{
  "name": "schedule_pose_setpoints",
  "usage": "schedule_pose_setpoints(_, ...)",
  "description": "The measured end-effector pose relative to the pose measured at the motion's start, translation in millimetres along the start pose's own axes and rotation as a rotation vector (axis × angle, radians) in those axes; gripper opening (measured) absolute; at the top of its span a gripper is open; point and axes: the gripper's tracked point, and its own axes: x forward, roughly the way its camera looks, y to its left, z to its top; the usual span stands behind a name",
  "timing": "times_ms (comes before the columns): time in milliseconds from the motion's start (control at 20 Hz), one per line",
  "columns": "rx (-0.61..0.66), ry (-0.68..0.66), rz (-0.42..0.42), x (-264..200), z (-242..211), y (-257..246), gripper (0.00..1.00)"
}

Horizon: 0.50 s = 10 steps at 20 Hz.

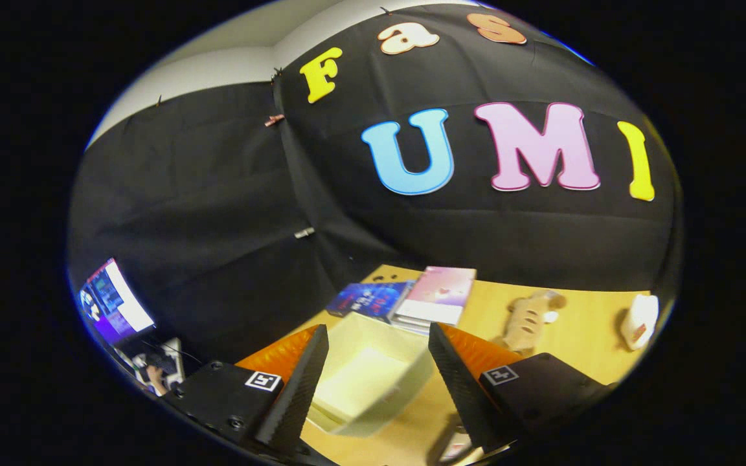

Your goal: Open the storage box then place both shoes into the box .Put the left shoe in first, then the right shoe, with the right side of both shoes facing outward in a uniform manner.

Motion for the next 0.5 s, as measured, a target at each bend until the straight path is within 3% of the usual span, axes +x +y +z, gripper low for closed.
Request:
schedule_pose_setpoints(300,-0.051,0.246,-0.243,-53,-117,-91,0.96)
schedule_pose_setpoints(450,-0.047,0.374,-0.268,-60,-177,-110,0.91)
schedule_pose_setpoints(500,-0.041,0.410,-0.268,-57,-195,-113,0.84)
